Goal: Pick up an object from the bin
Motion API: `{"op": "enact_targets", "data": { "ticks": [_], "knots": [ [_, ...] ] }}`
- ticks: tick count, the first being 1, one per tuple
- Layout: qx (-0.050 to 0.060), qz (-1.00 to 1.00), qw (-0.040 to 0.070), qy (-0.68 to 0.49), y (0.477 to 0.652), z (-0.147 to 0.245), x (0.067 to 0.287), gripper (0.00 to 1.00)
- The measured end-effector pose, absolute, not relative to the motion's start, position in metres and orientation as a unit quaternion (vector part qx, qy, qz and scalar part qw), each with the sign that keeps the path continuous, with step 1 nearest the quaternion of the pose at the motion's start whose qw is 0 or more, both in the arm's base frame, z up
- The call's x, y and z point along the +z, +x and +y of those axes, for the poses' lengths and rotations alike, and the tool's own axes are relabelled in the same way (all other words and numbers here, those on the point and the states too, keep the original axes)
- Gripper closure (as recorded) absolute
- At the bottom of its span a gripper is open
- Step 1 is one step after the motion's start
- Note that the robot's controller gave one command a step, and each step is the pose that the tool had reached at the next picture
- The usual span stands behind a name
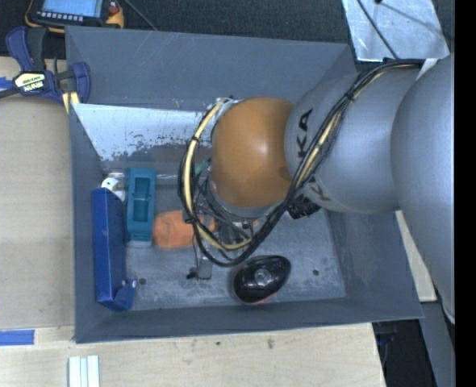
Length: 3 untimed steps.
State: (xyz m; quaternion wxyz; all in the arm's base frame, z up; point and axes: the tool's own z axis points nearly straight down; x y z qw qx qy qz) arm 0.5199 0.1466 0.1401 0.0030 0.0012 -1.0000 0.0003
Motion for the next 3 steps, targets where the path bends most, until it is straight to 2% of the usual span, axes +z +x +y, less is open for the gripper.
{"op": "enact_targets", "data": {
  "ticks": [1,2,3],
  "knots": [
    [0.000,-1.000,-0.001,0.000,0.522,0.146,0.144,0.00],
    [-0.001,-1.000,-0.002,0.007,0.583,0.126,0.098,1.00],
    [-0.001,-1.000,-0.002,0.007,0.583,0.126,0.098,1.00]
  ]
}}
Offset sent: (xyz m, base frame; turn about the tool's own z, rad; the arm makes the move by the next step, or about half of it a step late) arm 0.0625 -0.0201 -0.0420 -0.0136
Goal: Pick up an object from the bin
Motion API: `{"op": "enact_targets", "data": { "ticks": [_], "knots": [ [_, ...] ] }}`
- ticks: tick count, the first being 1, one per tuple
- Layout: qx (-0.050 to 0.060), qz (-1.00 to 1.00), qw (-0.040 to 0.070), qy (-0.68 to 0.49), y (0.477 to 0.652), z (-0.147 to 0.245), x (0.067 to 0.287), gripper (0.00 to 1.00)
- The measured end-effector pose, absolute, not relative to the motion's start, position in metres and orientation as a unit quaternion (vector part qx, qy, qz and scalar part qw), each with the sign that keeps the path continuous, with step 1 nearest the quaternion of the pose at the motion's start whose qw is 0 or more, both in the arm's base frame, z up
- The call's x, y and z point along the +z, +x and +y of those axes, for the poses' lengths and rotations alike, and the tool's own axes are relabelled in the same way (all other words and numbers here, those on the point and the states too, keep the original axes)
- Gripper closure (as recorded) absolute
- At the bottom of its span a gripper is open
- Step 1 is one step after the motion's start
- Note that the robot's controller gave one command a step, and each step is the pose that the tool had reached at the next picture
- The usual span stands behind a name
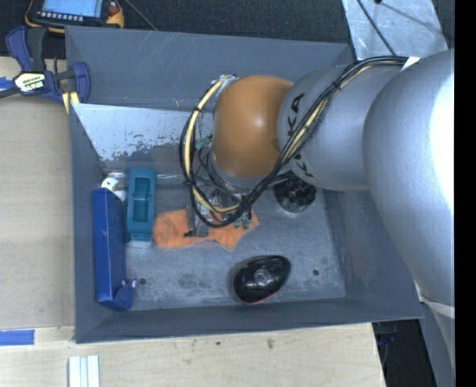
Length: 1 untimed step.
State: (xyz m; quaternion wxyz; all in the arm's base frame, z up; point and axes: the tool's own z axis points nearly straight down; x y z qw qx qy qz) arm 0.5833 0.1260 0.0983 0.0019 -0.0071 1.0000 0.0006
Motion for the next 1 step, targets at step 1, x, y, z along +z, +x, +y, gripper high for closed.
{"op": "enact_targets", "data": {
  "ticks": [1],
  "knots": [
    [0.001,0.999,0.002,-0.041,0.5917,0.1531,0.0701,0.00]
  ]
}}
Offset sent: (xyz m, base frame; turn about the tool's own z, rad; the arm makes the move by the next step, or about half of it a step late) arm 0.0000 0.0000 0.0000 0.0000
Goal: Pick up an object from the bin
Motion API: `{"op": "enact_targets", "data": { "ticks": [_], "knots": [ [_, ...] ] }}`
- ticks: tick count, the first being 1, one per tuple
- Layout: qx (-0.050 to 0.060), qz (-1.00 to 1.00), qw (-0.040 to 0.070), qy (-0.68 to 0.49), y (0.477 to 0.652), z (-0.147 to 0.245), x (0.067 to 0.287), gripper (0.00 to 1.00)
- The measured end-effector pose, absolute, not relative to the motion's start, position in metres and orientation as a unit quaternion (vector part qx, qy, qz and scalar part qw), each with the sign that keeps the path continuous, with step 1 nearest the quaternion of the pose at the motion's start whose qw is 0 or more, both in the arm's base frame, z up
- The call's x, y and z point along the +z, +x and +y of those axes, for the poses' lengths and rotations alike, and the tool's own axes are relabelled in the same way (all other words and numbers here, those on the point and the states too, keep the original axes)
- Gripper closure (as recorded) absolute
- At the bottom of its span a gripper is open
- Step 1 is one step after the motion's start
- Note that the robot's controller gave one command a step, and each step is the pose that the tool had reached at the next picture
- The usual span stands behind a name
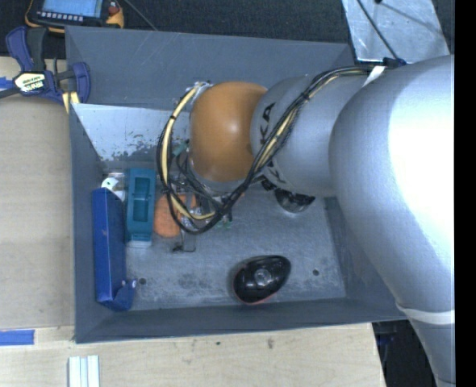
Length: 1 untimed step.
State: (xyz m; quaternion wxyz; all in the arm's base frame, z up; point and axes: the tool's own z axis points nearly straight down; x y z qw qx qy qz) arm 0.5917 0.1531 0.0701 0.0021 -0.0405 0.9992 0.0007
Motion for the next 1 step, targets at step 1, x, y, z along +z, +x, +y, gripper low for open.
{"op": "enact_targets", "data": {
  "ticks": [1],
  "knots": [
    [0.001,0.999,0.004,-0.039,0.5930,0.1525,0.0715,1.00]
  ]
}}
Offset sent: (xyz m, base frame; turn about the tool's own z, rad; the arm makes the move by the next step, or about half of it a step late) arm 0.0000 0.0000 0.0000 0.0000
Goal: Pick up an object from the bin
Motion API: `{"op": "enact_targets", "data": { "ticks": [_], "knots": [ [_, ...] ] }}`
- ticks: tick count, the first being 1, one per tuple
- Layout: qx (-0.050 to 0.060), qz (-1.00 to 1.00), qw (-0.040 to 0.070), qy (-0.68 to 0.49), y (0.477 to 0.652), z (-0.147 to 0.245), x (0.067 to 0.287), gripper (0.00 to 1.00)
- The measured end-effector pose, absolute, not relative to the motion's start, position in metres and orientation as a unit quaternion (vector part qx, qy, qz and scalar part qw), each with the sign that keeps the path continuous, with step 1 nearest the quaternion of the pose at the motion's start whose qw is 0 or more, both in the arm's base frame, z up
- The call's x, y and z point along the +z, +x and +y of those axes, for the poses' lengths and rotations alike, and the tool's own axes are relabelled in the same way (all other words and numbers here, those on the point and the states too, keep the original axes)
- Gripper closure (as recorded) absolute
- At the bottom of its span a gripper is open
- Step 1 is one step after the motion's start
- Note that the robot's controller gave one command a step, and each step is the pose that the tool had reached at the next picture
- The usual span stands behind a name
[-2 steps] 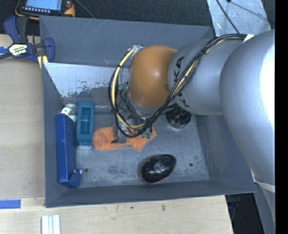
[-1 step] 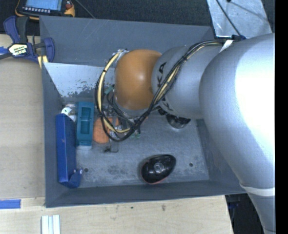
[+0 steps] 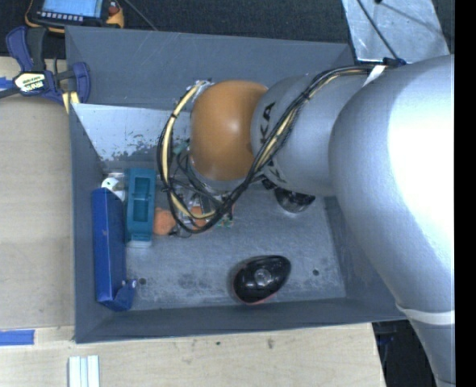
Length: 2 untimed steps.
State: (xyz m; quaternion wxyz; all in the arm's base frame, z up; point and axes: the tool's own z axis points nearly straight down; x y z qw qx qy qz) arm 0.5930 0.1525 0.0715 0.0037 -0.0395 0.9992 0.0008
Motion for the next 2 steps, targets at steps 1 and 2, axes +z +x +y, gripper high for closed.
{"op": "enact_targets", "data": {
  "ticks": [1,2],
  "knots": [
    [0.001,0.999,0.004,-0.040,0.593,0.153,0.072,1.00],
    [0.000,0.999,-0.002,-0.048,0.591,0.150,0.113,1.00]
  ]
}}
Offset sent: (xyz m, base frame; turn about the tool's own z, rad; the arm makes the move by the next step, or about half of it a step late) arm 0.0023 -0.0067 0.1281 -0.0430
